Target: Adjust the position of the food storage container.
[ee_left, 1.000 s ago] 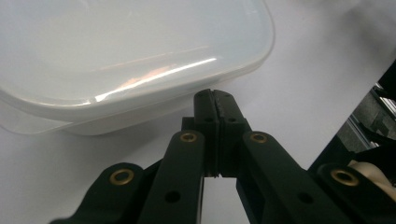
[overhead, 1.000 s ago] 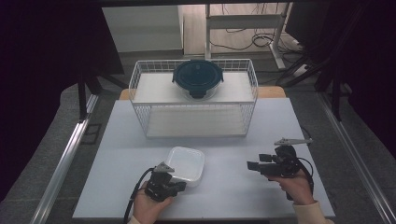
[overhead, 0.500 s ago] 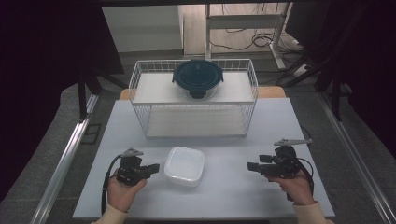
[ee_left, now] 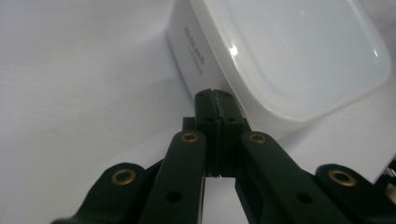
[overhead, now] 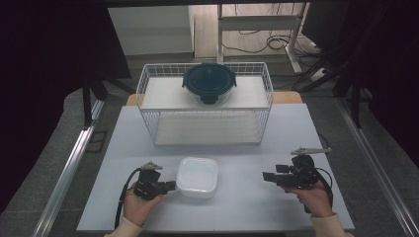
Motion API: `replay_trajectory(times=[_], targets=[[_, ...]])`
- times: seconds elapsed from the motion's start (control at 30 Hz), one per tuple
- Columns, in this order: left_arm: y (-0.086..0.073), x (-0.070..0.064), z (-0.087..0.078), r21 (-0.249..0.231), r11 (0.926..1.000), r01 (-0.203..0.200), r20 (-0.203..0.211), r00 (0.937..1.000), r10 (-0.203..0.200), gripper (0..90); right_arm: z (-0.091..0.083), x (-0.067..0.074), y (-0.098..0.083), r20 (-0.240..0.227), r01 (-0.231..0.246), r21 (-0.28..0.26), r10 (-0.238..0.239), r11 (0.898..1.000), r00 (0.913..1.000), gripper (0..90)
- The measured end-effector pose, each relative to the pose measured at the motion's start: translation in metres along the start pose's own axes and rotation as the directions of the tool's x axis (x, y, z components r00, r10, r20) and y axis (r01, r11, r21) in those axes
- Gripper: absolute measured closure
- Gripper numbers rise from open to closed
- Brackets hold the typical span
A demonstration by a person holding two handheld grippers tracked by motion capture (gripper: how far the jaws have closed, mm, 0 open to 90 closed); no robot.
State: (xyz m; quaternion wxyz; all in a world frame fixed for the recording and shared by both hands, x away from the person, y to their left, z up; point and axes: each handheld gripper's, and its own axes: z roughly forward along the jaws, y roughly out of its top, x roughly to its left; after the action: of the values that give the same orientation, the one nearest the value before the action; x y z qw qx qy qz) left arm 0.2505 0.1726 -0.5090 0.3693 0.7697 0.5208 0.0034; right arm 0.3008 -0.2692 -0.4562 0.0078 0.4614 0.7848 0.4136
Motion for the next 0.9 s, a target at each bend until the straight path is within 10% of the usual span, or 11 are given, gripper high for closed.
replay_trajectory(times=[0.57,0.9], targets=[[-0.007,-0.051,0.028,0.050,0.9939,-0.098,0.098,0.9908,0.093,90.0,0.001,-0.003,-0.001,0.013,-0.007,-0.005,0.007,1.000,0.9999,25.0],[0.002,-0.021,-0.003,-0.044,0.9984,-0.036,0.031,0.9988,0.037,90.0,-0.002,-0.003,-0.002,0.020,-0.016,-0.021,0.016,1.000,0.9997,25.2]])
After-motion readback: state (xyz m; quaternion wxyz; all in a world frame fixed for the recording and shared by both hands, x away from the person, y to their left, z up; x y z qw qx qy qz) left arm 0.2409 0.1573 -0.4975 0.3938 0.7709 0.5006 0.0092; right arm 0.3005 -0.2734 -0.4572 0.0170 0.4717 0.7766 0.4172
